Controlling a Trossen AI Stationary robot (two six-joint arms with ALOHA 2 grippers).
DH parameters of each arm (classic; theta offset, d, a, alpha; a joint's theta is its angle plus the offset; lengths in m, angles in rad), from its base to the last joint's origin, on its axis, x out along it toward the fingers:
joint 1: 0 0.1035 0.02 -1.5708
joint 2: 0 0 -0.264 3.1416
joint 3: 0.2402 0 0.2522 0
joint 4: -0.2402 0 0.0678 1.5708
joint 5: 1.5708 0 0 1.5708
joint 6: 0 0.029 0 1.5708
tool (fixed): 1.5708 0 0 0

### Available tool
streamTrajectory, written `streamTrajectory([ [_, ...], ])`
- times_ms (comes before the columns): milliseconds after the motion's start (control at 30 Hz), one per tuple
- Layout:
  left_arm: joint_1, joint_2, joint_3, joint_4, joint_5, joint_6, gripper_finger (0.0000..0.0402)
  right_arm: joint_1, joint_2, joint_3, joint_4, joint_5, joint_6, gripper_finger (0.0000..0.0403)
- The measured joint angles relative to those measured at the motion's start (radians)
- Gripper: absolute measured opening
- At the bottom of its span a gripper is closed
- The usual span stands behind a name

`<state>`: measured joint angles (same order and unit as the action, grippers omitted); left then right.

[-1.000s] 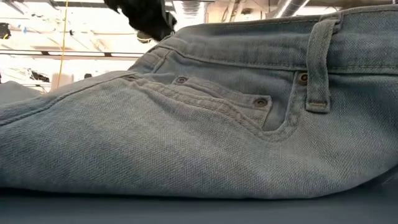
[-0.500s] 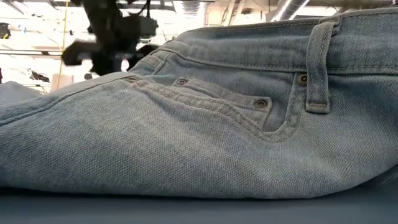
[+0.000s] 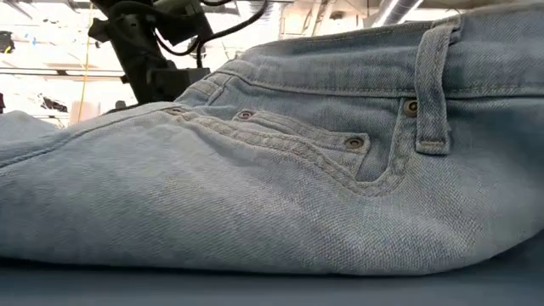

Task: Fold Laundry from Bin
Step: Fold the blue pants

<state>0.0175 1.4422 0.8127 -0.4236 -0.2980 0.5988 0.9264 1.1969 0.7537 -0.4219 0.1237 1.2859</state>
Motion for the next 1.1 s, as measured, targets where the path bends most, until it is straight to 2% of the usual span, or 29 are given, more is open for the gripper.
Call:
streamTrajectory([
  [200, 0.017, 0.0, 0.0, 0.06, -0.013, -0.019, 0.0021, -0.015, 0.0, 0.0, 0.065, -0.056, 0.027, 0.0056],
  [233, 0.017, 0.0, 0.0, 0.068, -0.013, -0.025, 0.0011, -0.02, 0.0, 0.0, 0.075, -0.066, 0.027, 0.0056],
  [433, 0.017, 0.0, 0.0, 0.094, -0.019, -0.029, 0.0001, -0.056, 0.001, 0.0, 0.075, -0.078, 0.003, 0.0062],
  [567, 0.017, 0.0, 0.0, 0.093, -0.025, -0.036, 0.0, -0.083, 0.001, 0.0, 0.064, -0.101, -0.026, 0.009],
  [700, 0.017, 0.0, 0.0, 0.093, -0.027, -0.035, 0.0, -0.121, 0.001, 0.0, 0.064, -0.194, -0.022, 0.0142],
  [833, 0.017, 0.0, 0.0, 0.093, -0.029, -0.022, 0.0, -0.153, -0.006, 0.0, 0.087, -0.405, 0.043, 0.0193],
  [900, 0.017, 0.0, 0.0, 0.094, -0.028, -0.019, 0.0, -0.163, -0.014, 0.0, 0.11, -0.478, 0.051, 0.021],
  [1100, 0.017, 0.0, 0.0, 0.094, -0.031, -0.016, 0.0, -0.191, -0.092, 0.0, 0.117, -0.467, 0.017, 0.0219],
])
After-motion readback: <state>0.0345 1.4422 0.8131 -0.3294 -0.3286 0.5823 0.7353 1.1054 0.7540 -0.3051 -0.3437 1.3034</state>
